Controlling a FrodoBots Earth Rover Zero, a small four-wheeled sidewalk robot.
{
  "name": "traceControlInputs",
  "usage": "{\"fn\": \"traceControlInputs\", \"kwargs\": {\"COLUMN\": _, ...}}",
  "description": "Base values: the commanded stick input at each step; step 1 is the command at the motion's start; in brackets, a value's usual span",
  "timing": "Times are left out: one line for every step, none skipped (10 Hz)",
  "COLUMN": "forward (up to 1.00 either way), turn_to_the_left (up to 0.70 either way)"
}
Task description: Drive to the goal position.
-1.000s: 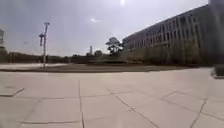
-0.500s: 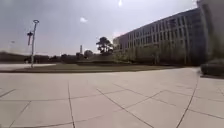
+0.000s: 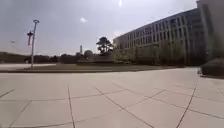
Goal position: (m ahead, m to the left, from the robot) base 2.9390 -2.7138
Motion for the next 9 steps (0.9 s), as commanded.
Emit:
{"fn": "traceControlInputs", "kwargs": {"forward": 0.0, "turn_to_the_left": -0.7}}
{"fn": "traceControlInputs", "kwargs": {"forward": 0.0, "turn_to_the_left": -0.7}}
{"fn": "traceControlInputs", "kwargs": {"forward": 0.0, "turn_to_the_left": -0.7}}
{"fn": "traceControlInputs", "kwargs": {"forward": 0.0, "turn_to_the_left": -0.7}}
{"fn": "traceControlInputs", "kwargs": {"forward": 0.0, "turn_to_the_left": -0.7}}
{"fn": "traceControlInputs", "kwargs": {"forward": 0.0, "turn_to_the_left": -0.7}}
{"fn": "traceControlInputs", "kwargs": {"forward": 0.0, "turn_to_the_left": -0.7}}
{"fn": "traceControlInputs", "kwargs": {"forward": 0.0, "turn_to_the_left": -0.7}}
{"fn": "traceControlInputs", "kwargs": {"forward": 0.0, "turn_to_the_left": -0.7}}
